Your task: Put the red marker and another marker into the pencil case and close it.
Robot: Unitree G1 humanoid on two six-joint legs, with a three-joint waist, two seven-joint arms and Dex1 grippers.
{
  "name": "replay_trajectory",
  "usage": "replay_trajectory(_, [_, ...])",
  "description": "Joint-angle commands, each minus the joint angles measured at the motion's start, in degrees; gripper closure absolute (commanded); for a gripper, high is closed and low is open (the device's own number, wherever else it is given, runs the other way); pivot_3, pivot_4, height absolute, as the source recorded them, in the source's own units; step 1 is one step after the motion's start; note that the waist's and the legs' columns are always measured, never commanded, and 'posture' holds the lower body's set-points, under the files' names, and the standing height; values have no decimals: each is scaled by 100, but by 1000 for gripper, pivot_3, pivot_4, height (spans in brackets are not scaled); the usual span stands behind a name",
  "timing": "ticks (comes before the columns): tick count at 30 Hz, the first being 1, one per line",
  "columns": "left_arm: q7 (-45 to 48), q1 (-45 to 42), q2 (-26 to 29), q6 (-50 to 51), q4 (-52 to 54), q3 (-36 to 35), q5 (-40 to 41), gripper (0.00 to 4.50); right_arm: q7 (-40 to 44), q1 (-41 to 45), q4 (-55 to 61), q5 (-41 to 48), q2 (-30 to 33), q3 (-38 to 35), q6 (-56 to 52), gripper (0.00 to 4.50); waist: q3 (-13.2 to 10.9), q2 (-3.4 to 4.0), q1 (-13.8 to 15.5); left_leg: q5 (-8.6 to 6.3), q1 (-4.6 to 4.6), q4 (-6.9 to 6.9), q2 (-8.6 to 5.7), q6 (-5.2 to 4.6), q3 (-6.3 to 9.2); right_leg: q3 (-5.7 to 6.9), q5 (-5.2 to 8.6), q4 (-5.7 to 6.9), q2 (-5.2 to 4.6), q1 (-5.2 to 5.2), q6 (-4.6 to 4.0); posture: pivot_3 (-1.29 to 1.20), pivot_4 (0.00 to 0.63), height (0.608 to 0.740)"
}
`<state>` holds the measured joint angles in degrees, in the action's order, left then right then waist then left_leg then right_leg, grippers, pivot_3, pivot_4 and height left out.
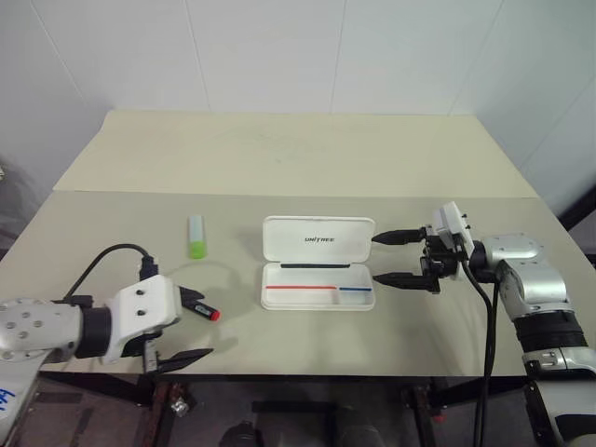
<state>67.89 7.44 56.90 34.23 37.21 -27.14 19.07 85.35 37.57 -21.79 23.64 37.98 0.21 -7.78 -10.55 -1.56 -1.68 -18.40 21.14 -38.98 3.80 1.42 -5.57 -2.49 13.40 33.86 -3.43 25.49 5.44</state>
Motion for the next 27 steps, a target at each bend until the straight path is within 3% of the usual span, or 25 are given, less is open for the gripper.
replay_trajectory(1, [394,-51,281,-563,-690,-317,80,31,141,113,-26,4,-17,-14,96,0,0,0,-6,0,0,0,0,0,0,0,0,1,0,0,0,0,150,740])
replay_trajectory(6, [608,-277,755,-1312,-1964,-31,-239,31,145,112,-39,-28,-36,-19,107,0,-1,1,-32,0,-4,6,2,0,-10,0,0,1,-1,4,-1,0,150,740])
replay_trajectory(13, [1024,-1339,984,-2138,-3528,930,-365,31,111,82,-6,-50,-33,-37,81,0,-1,2,-28,-3,-2,17,4,3,-17,4,-5,5,0,11,9,0,150,740])
replay_trajectory(27, [1875,-3730,531,-3062,-6090,2692,-848,31,46,48,62,-98,-84,-46,65,0,-1,2,-15,-7,5,16,4,-2,-24,6,-29,21,2,12,52,0,150,740])
